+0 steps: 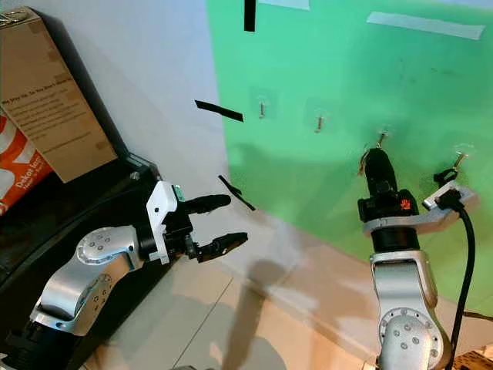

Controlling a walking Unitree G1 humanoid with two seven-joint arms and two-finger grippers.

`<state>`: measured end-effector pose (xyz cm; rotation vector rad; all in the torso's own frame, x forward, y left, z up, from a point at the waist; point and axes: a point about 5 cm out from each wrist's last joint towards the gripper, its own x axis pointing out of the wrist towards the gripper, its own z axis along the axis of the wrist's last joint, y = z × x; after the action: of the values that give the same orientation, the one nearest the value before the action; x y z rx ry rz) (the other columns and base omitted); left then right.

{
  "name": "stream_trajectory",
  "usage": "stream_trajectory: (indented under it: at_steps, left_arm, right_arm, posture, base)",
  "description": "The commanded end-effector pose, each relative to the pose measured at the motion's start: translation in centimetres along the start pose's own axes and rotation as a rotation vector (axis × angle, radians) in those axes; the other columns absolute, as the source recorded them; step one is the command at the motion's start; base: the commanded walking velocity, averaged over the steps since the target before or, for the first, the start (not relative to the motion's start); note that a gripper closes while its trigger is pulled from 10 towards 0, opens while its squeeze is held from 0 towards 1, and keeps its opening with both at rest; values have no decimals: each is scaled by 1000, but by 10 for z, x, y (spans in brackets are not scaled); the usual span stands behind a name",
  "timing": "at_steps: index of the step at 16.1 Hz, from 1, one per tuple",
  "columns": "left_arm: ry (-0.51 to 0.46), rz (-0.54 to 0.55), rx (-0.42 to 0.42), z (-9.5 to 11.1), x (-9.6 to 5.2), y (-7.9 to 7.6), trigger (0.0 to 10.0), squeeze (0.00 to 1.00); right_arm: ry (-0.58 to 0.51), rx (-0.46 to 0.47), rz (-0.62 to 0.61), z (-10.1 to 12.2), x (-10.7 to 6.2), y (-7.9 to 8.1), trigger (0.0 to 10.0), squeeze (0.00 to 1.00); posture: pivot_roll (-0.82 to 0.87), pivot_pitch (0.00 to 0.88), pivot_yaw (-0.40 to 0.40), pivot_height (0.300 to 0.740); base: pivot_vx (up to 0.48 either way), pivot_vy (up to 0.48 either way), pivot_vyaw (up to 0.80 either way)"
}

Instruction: Hang keys on a hook

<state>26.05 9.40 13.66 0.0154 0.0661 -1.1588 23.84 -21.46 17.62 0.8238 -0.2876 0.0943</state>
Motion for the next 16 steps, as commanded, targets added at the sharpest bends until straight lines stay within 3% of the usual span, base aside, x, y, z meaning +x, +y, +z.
stream_trajectory:
  at_steps: [1, 3, 4, 11, 16]
  left_arm:
    - [-11, -4, 13, 4, 0, 2, 10000, 98]
    - [-12, -7, 14, 4, 0, 2, 10000, 98]
    - [-11, -12, 15, 4, 0, 2, 10000, 102]
    - [-8, -18, 14, 4, 0, 1, 10000, 102]
    - [-6, -20, 13, 4, 0, 2, 10000, 102]
  right_arm:
    - [-5, 10, 25, 1, 3, 4, 10000, 0]
    - [-19, 10, -6, 2, 4, 1, 10000, 0]
    - [-48, 25, -113, 4, 5, -13, 10000, 0]
    - [-73, 46, -245, 5, 0, -33, 10000, 0]
    - [-1, 27, -76, -1, -6, -14, 10000, 0]
  posture:
    - [-140, 0, 119, 740]
    - [-141, 0, 120, 740]
    - [-141, 0, 120, 740]
    - [-141, 0, 120, 740]
    - [-139, 0, 123, 740]
  base:
    - [0, 0, 0]
    - [0, 0, 0]
    - [0, 0, 0]
    - [0, 0, 0]
    - [0, 0, 0]
